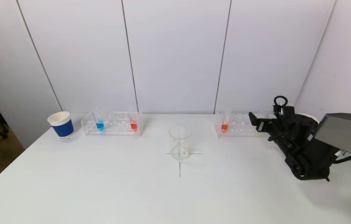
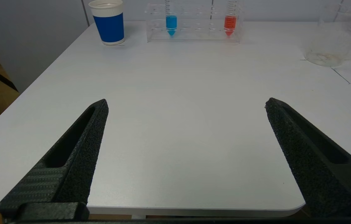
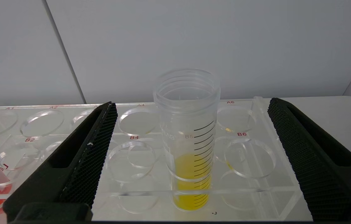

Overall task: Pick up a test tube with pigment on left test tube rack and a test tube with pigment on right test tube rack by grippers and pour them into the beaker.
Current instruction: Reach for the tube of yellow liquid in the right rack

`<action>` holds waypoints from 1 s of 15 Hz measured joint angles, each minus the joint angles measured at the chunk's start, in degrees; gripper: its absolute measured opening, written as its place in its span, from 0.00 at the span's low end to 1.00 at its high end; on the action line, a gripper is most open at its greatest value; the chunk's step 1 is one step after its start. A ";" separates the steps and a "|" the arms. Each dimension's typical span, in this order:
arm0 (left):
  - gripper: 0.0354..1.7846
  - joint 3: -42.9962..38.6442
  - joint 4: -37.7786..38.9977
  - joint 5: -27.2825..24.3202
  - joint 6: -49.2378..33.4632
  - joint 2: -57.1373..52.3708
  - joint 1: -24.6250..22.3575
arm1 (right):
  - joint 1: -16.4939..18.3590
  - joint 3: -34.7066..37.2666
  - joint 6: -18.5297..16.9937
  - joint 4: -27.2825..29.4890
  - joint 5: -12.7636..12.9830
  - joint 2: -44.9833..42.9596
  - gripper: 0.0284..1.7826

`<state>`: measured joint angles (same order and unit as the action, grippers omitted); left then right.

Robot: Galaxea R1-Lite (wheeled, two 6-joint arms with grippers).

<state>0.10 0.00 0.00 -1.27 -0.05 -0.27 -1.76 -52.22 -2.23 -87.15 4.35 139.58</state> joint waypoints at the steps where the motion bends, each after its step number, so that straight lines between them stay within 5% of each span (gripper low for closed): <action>1: 0.99 0.00 0.00 0.00 0.00 0.00 0.00 | 0.02 -0.02 0.02 0.00 -0.02 0.02 0.99; 9: 0.99 0.00 0.00 0.00 0.00 0.00 0.00 | 0.11 -0.48 0.12 0.00 0.00 0.27 0.94; 12: 0.99 0.00 0.00 0.00 -0.02 0.00 0.02 | 0.11 -0.52 0.12 0.00 0.02 0.35 0.77; 15: 0.99 0.00 0.00 0.00 -0.02 0.00 0.02 | 0.11 -0.61 0.15 0.00 0.00 0.41 0.48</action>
<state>0.10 0.00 0.00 -1.29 -0.05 -0.24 -1.65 -52.83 -2.08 -87.15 4.35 140.00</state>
